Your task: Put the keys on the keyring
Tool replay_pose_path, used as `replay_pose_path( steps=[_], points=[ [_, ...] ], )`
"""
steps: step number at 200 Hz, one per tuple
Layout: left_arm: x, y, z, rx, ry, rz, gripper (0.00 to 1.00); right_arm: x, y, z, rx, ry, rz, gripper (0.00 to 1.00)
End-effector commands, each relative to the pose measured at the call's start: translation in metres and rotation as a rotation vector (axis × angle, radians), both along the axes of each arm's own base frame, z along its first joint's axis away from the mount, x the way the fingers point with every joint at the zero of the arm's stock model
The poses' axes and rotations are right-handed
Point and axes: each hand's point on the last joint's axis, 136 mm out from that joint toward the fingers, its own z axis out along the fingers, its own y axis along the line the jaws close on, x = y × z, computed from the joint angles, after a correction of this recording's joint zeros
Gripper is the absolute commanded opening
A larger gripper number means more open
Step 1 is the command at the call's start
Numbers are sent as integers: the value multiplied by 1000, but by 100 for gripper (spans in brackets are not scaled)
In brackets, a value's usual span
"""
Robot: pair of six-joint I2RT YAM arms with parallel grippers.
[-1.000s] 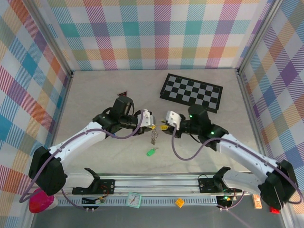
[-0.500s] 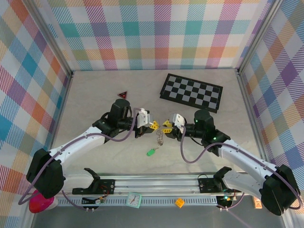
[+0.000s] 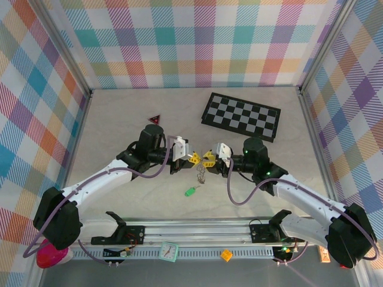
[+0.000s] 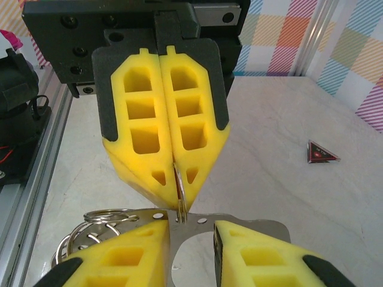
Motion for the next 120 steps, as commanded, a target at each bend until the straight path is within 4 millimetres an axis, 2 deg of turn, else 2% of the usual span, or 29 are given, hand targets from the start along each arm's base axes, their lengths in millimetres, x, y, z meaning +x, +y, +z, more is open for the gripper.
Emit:
replay_pose_path(
  steps=[1,78,120],
  points=[
    [-9,-1,10,-32,-40,-55,0,-5,3,26,49,-57,32,25],
    [-8,-2,6,-8,-40,-66,0,-8,7,27,46,-59,65,24],
    [-9,-3,8,-16,-35,-81,0,-7,14,27,46,-55,84,16]
  ],
)
